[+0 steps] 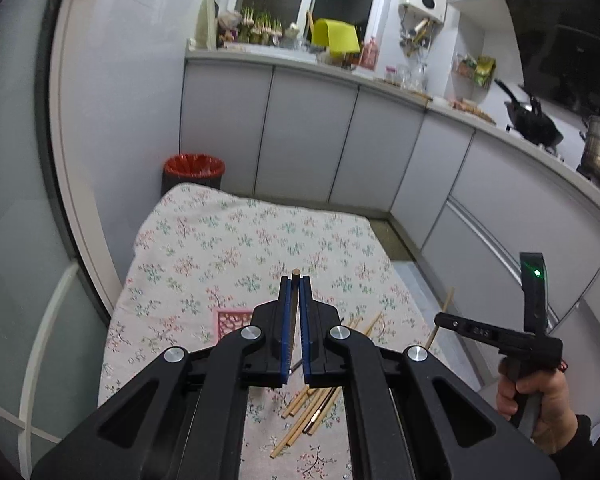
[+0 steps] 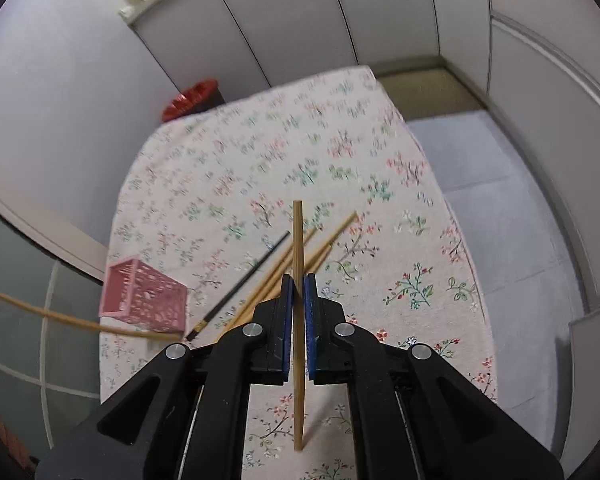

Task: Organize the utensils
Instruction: 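Lift the chopstick upright with the left gripper and carry it over the pink basket, then open the left gripper to drop the chopstick into the pink basket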

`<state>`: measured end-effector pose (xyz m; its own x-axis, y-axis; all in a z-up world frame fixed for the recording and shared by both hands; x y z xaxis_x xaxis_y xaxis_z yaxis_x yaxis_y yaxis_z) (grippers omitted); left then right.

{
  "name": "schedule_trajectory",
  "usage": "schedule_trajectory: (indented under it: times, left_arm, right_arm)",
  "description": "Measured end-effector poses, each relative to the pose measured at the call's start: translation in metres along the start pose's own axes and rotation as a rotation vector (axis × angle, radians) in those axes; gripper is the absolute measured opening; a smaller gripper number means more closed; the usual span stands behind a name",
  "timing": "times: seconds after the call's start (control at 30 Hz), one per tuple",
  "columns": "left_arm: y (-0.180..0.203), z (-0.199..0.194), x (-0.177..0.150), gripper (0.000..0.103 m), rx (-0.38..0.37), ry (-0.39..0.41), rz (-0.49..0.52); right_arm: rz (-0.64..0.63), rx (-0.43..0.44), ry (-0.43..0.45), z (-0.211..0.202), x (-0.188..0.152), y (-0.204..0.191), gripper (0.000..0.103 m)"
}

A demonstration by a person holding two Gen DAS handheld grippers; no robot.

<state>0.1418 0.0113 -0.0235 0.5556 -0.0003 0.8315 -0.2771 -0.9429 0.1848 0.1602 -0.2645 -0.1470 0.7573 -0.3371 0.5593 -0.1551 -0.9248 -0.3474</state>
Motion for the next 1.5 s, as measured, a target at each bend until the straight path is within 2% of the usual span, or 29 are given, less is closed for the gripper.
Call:
schedule_trajectory:
  times: [0.17,0.3,0.63,0.8,0.9,1.0,1.23,1.5]
  left_arm:
    - [-0.003,-0.026,0.018,0.004,0.034,0.121,0.005]
    - [-0.005,-0.034,0.025,0.004,0.068,0.195,-0.004]
    - [-0.014,-0.025,0.034,0.003,0.152,0.296,-0.013]
    - [-0.018,-0.010,0.037,0.003,0.152,0.334,-0.007]
    - [-0.021,0.006,0.037,0.003,0.162,0.312,-0.001]
    - [-0.029,0.029,0.036,0.003,0.168,0.256,-0.013]
    - [-0.045,0.074,0.027,0.003,0.163,0.122,-0.033]
    - [-0.053,0.091,0.022,0.004,0.144,0.074,-0.067]
  right_arm:
    - [-0.037,0.054,0.132,-0.043,0.011,-0.021,0.005]
    - [-0.063,0.091,0.205,-0.063,0.018,-0.042,0.005]
    - [-0.099,0.223,0.298,-0.083,0.036,-0.094,0.005]
    - [-0.118,0.286,0.327,-0.077,0.040,-0.126,0.005]
    - [-0.117,0.312,0.336,-0.068,0.044,-0.138,0.005]
    - [-0.127,0.310,0.322,-0.054,0.044,-0.149,0.005]
    - [-0.196,0.244,0.245,0.000,0.037,-0.164,0.005]
    - [-0.208,0.209,0.171,0.034,0.031,-0.163,0.006]
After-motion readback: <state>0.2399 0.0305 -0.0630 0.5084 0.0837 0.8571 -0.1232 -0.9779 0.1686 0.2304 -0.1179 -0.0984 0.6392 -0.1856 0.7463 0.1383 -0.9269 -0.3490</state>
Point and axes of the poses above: each gripper's, at about its wrist camera, not at the fingertips, and z roughly the way its jaws point, y to its right, x to its top, the point moved 3 cm from there along z, roughly the way its jaws point
